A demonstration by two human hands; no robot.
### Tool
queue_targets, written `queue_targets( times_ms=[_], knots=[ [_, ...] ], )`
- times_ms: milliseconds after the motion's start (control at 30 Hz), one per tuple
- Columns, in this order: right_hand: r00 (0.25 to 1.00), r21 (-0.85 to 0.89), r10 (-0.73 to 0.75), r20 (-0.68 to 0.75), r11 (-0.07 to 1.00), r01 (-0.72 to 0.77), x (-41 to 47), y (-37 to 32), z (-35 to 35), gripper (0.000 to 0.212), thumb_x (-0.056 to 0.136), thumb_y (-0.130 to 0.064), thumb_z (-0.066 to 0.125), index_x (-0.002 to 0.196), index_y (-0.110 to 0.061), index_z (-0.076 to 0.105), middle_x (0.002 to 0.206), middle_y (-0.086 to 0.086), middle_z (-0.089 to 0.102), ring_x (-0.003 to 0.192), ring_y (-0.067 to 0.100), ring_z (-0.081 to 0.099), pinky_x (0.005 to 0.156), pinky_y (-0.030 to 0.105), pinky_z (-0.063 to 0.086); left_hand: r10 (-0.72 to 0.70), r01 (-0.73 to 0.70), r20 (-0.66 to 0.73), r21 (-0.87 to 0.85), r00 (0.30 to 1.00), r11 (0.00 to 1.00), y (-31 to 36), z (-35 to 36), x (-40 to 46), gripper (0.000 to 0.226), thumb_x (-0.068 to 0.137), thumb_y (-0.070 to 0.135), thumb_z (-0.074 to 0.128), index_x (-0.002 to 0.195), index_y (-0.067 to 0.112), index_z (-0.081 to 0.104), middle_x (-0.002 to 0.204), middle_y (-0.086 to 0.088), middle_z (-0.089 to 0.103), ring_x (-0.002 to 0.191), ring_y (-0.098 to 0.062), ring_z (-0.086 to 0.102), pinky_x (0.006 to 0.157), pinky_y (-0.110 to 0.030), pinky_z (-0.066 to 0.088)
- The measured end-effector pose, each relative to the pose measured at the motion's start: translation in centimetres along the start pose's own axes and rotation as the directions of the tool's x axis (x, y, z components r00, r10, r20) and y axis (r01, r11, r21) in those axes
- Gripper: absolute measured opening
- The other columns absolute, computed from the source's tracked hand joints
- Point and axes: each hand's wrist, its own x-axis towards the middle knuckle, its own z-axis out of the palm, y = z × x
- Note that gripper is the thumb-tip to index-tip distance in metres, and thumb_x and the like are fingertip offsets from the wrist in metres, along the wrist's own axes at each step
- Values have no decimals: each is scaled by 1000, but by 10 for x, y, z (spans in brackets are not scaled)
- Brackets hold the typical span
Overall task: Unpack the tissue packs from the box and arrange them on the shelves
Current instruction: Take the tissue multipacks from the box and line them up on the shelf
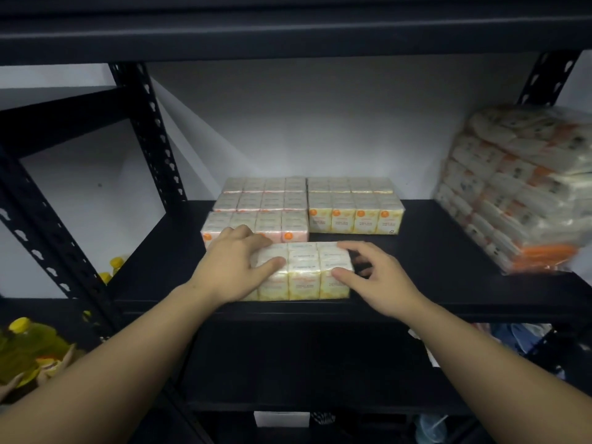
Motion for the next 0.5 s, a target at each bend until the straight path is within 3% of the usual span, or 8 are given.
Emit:
queue_targets(
  times_ms=[133, 267, 367, 500],
  knots=[
    [987, 66, 105, -118, 993, -97, -4, 16, -34, 44, 89, -37, 78, 132, -34, 66, 114, -16, 72, 105, 0, 68, 92, 33, 59, 88, -68, 72, -237, 994, 969, 22, 4, 4, 66, 79, 80, 52, 124, 37, 75, 110, 19, 63, 106, -2, 59, 99, -33, 49],
    [948, -2, 203, -247, 978, -209, -4, 22, -60, 40, 91, -37, 76, 127, -25, 66, 109, -12, 69, 94, 1, 66, 77, 16, 52, 252, -190, 136, -356, 958, 915, 54, 19, 12, 32, 90, 53, 74, 116, 36, 78, 110, 18, 67, 107, 1, 62, 99, -33, 51],
    [923, 6, 242, -298, 968, -251, -12, 17, -65, 41, 90, -38, 77, 126, -26, 64, 107, -10, 67, 90, 4, 65, 69, 13, 46, 347, -282, 143, -344, 927, 895, 79, 32, 24, 42, 90, 49, 76, 130, 39, 69, 120, 23, 55, 117, 3, 53, 105, -28, 44],
    [940, 24, 260, -221, 965, -261, -34, -1, -57, 43, 88, -44, 77, 127, -31, 65, 112, -15, 68, 92, 3, 68, 79, 21, 55, 423, -334, 221, -348, 879, 876, 101, 40, 45, 48, 94, 49, 71, 141, 42, 61, 146, 20, 43, 139, 0, 37, 115, -29, 32]
  ],
)
